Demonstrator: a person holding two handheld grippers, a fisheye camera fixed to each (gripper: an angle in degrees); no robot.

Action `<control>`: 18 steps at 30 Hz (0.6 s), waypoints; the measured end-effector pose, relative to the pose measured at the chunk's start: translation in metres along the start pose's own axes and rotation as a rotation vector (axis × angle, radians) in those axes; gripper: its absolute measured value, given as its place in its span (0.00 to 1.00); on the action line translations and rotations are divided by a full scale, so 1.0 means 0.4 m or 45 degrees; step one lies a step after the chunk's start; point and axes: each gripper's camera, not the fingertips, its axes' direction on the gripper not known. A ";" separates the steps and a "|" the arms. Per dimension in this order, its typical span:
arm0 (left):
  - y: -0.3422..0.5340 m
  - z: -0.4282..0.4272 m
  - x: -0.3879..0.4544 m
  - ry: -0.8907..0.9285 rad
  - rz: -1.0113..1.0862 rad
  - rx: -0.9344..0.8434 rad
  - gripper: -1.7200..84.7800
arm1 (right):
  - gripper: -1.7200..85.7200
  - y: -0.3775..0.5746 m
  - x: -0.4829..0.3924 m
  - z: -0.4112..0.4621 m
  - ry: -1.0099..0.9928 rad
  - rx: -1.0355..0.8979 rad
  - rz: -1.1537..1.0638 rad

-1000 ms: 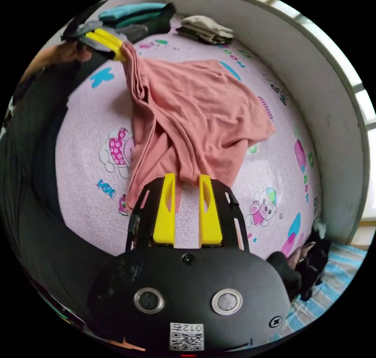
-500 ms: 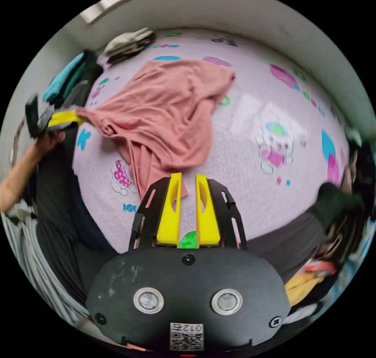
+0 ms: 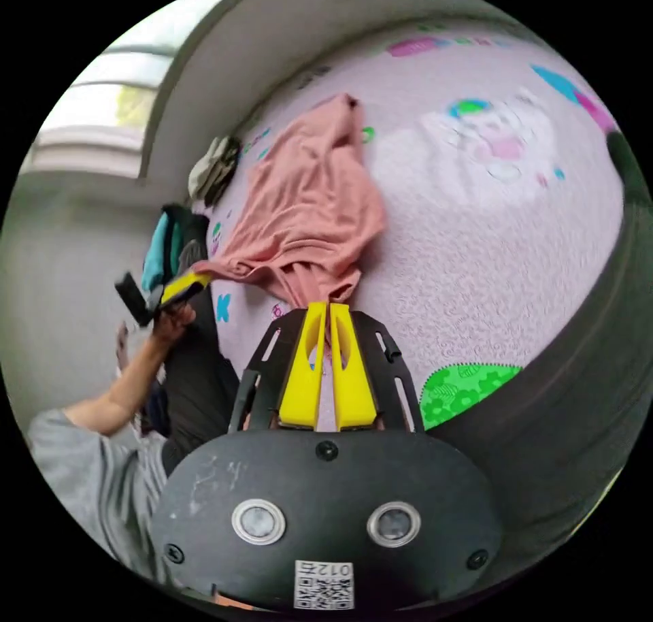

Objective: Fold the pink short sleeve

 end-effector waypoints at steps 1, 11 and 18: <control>0.001 0.001 -0.002 0.003 -0.001 0.000 0.03 | 0.02 0.019 -0.061 0.020 0.066 -0.026 -0.188; 0.006 0.008 -0.024 0.018 -0.003 -0.008 0.03 | 0.05 0.216 -0.273 0.226 0.491 -0.317 -0.944; 0.015 0.005 -0.038 0.032 0.019 0.011 0.03 | 0.08 0.170 -0.152 0.126 0.251 -0.067 -0.597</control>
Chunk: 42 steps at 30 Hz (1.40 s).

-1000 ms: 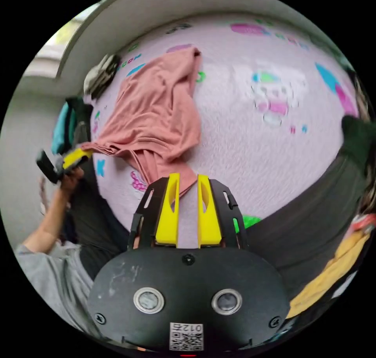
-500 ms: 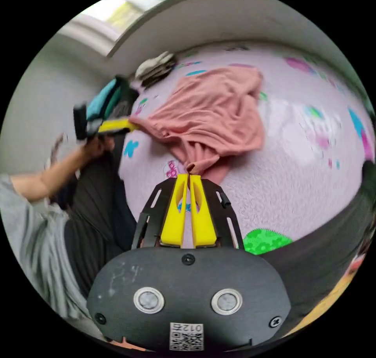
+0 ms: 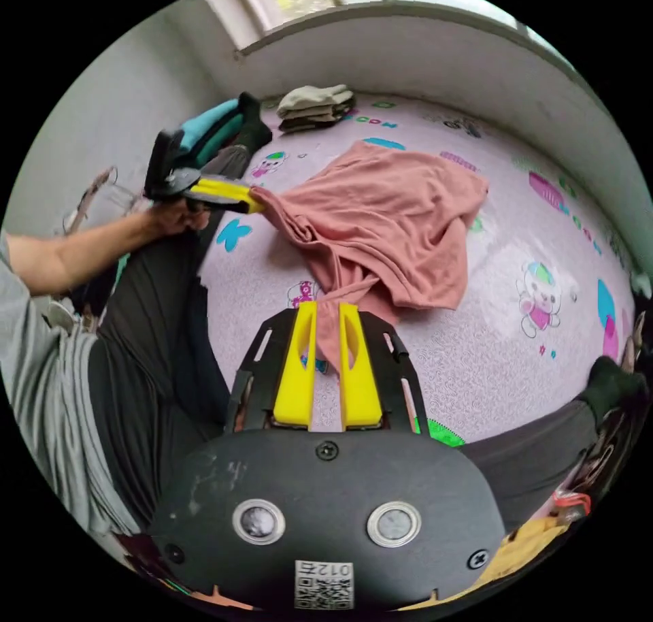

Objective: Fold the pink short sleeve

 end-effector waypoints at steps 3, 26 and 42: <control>-0.003 -0.001 -0.007 0.009 -0.002 0.006 0.03 | 0.10 -0.034 -0.009 0.053 0.040 -0.024 -0.040; -0.028 0.007 -0.079 0.016 -0.027 -0.018 0.03 | 0.12 0.203 -0.152 0.273 0.664 -0.162 -0.539; -0.048 0.000 -0.110 0.006 -0.063 -0.001 0.03 | 0.01 0.229 -0.253 0.295 0.630 -0.075 -0.717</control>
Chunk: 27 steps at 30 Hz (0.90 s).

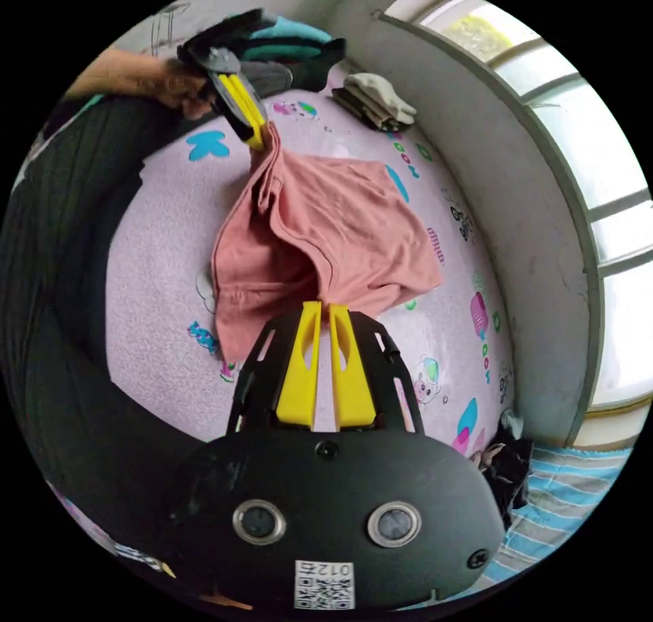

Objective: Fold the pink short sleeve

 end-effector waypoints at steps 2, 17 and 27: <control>-0.001 -0.004 -0.006 0.002 -0.011 0.010 0.03 | 0.01 0.011 -0.010 -0.024 -0.069 0.031 0.016; -0.019 -0.016 -0.021 0.009 -0.024 0.028 0.03 | 0.08 0.097 -0.111 0.104 -0.076 -0.131 -0.193; -0.027 -0.023 -0.006 0.020 0.040 0.051 0.03 | 0.03 0.023 -0.128 0.208 -0.089 -0.151 -0.214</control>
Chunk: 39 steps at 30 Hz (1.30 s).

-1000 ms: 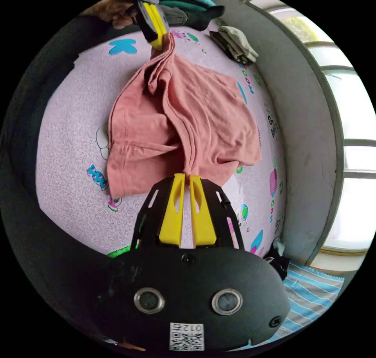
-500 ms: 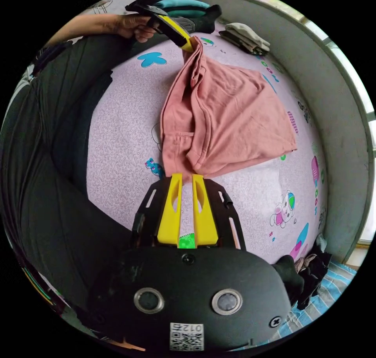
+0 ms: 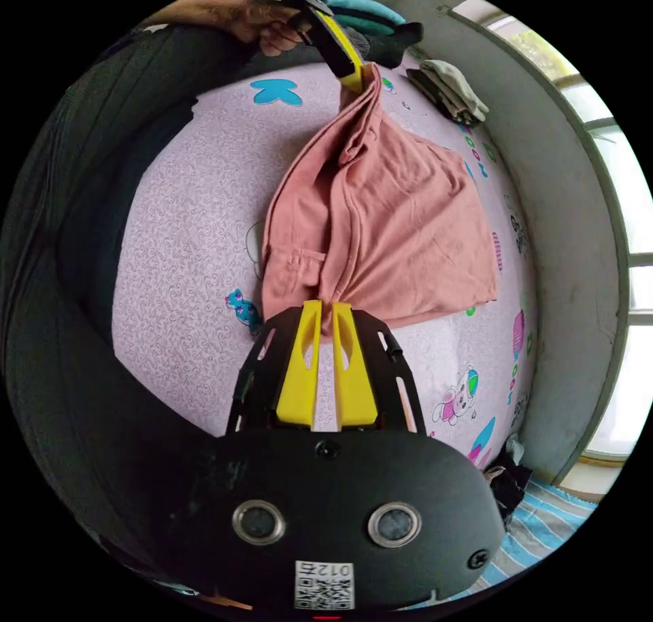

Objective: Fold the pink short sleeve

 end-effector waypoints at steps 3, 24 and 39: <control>-0.004 -0.001 0.021 -0.059 0.091 -0.038 0.03 | 0.01 0.022 0.083 -0.075 -0.081 0.138 0.190; 0.066 0.014 0.037 -0.085 0.096 -0.080 0.03 | 0.11 -0.001 -0.018 0.046 -0.115 0.050 0.049; 0.211 0.031 0.059 -0.053 0.076 -0.087 0.03 | 0.18 -0.170 -0.159 0.181 -0.106 0.044 -0.300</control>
